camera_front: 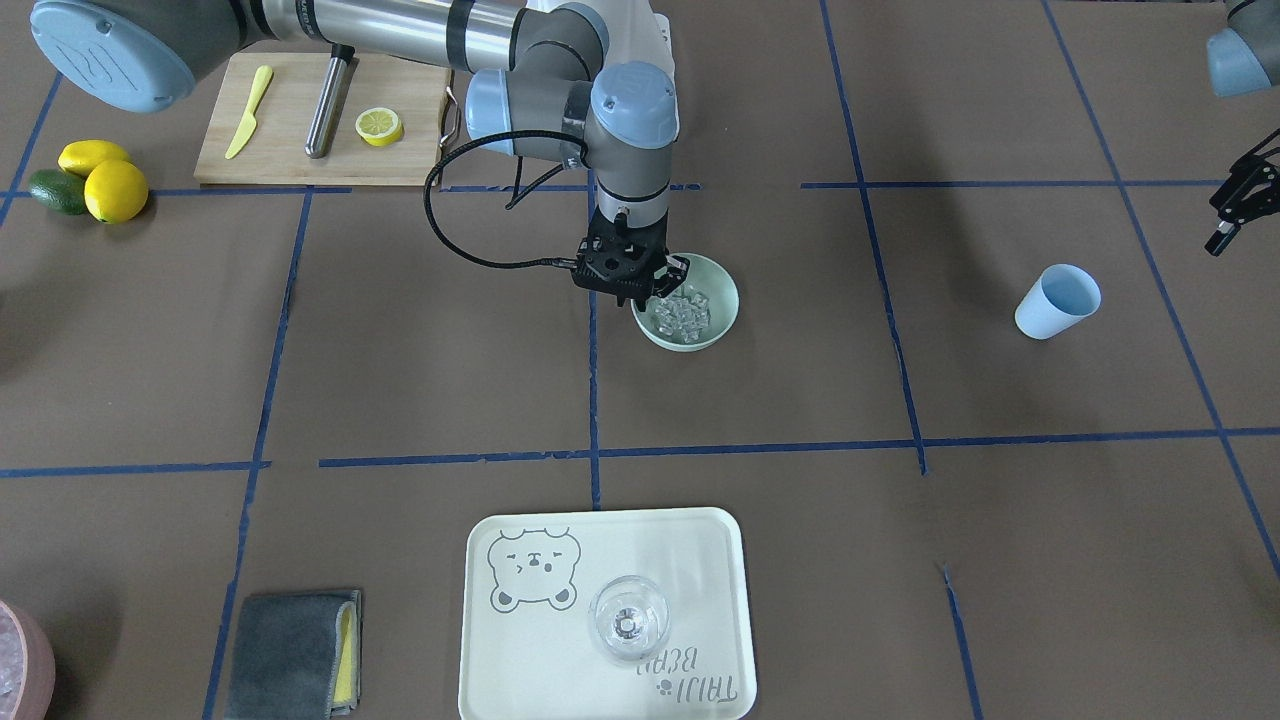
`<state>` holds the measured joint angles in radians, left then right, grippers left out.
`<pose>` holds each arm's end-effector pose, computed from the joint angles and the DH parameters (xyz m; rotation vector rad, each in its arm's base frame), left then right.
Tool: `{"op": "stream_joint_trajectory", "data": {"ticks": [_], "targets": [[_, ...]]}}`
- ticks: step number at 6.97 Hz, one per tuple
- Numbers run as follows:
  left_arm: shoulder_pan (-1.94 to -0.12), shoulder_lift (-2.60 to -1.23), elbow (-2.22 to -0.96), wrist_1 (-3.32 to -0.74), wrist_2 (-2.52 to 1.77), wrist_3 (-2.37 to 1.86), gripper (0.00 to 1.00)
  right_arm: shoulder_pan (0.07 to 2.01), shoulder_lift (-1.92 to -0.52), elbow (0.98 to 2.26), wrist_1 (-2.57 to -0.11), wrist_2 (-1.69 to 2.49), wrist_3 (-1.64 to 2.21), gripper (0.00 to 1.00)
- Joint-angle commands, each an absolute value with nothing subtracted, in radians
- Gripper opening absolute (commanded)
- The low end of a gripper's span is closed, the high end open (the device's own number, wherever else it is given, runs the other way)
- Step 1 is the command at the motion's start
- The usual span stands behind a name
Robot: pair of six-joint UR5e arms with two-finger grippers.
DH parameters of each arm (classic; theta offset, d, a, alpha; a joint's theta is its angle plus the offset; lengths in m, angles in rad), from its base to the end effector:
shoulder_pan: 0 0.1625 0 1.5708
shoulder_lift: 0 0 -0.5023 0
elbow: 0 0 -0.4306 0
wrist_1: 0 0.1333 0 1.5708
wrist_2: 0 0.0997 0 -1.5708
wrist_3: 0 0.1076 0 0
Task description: Pour ice into bowl
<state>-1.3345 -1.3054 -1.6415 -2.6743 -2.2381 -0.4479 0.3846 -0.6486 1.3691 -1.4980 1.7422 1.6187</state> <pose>0.0332 -0.4226 0.7038 0.6130 0.8740 0.1119 -0.7627 -0.4327 0.1852 -0.0276 -0.8113 0.3407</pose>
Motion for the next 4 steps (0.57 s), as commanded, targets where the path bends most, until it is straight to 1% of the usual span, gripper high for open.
{"op": "stream_joint_trajectory", "data": {"ticks": [1, 2, 3, 4], "targets": [[-1.335, -1.305, -1.643, -2.675, -2.238, -0.448, 1.0, 0.403, -0.658, 1.432, -1.485, 1.762, 1.621, 0.0], [-1.335, -1.305, -1.643, -2.675, -2.238, -0.448, 1.0, 0.423, -0.731, 1.553, -1.485, 1.796, 1.624, 0.0], [-1.335, -1.305, -1.641, -2.675, -2.24, -0.448, 1.0, 0.44, -0.877, 1.733, -1.483, 1.801, 1.628, 0.0], [-1.335, -1.305, -1.641, -2.675, -2.24, -0.448, 1.0, 0.457, -0.994, 1.861, -1.483, 1.801, 1.626, 0.0]]}}
